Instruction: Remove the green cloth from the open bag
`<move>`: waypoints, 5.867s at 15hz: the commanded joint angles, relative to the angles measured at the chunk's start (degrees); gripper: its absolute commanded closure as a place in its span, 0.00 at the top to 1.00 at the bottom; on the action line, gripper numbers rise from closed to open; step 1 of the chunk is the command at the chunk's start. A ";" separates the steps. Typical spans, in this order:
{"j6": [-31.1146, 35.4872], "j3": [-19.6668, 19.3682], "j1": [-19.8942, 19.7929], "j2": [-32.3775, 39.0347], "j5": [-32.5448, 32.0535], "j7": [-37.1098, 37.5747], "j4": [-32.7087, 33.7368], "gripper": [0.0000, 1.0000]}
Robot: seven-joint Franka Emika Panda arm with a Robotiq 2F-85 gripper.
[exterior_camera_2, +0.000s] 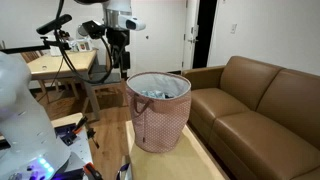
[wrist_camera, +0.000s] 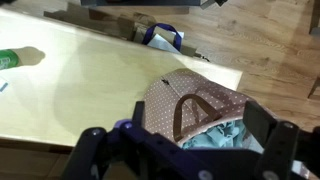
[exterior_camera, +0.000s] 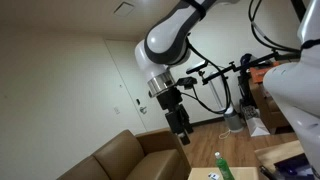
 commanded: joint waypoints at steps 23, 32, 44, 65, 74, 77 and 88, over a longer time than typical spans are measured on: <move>28.77 8.79 6.16 39.21 1.89 -3.95 15.94 1.00; 34.34 9.36 5.78 42.87 -2.24 -1.75 16.24 1.00; 38.43 6.34 13.25 69.01 -21.74 10.15 32.59 1.00; 43.53 11.12 9.17 68.99 -15.51 4.37 33.76 0.06; 43.30 11.83 6.03 46.47 -12.52 0.75 19.50 0.08; 43.15 11.51 5.34 38.46 -12.62 -0.13 14.35 0.06; 36.38 10.49 4.02 24.14 -14.18 7.16 14.19 0.07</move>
